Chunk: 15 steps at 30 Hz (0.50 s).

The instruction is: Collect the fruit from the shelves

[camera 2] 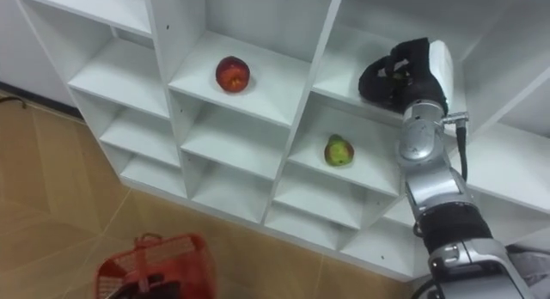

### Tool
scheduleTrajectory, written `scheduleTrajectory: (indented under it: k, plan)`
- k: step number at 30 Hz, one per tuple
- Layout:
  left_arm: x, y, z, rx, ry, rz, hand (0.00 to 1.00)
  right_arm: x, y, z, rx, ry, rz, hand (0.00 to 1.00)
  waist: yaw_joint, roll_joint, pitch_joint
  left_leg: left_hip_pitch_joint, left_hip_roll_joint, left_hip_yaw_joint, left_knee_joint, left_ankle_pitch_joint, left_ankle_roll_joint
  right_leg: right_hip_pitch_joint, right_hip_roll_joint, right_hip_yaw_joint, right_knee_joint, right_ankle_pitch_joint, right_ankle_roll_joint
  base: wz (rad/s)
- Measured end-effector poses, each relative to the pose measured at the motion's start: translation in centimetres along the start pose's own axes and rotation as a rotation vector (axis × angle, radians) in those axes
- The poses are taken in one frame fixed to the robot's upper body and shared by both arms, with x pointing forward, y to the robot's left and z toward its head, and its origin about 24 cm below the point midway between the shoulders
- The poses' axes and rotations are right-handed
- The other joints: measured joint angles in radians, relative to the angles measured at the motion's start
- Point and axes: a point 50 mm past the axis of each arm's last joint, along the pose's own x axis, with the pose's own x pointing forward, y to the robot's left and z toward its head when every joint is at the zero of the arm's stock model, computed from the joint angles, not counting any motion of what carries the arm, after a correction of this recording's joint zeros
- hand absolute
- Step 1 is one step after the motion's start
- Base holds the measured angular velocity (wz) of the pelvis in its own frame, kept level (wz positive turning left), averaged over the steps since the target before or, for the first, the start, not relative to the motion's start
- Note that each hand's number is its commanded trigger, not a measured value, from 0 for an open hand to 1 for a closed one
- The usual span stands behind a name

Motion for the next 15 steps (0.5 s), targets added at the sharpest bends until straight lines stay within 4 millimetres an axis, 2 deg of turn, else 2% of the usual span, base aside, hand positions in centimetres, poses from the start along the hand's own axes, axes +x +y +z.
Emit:
scheduleTrajectory:
  k: [7,11,15]
  plan:
    - [0.0,-2.3,1.2,-0.070,-0.045,-0.121,1.00,0.0,0.2,1.3,0.013,-0.043,0.008,1.00,-0.027,-0.006,0.0031,-0.005,0.000,0.011,0.002,0.002,0.002,-0.016,-0.002,0.013,0.016,0.000,0.000,-0.06]
    - [0.0,-3.6,2.6,-0.095,-0.096,-0.187,1.00,0.0,0.2,1.5,0.034,-0.049,0.010,1.00,-0.028,-0.019,0.0101,0.000,0.001,0.023,0.003,0.002,0.002,-0.015,-0.001,0.024,0.016,0.000,0.000,-0.08]
    - [0.1,-4.3,2.5,-0.093,-0.088,-0.209,1.00,0.0,0.3,1.7,0.073,-0.046,0.016,1.00,-0.039,-0.022,0.0115,0.000,0.001,0.026,0.003,0.002,0.002,-0.016,-0.001,0.025,0.016,0.000,0.000,-0.01]
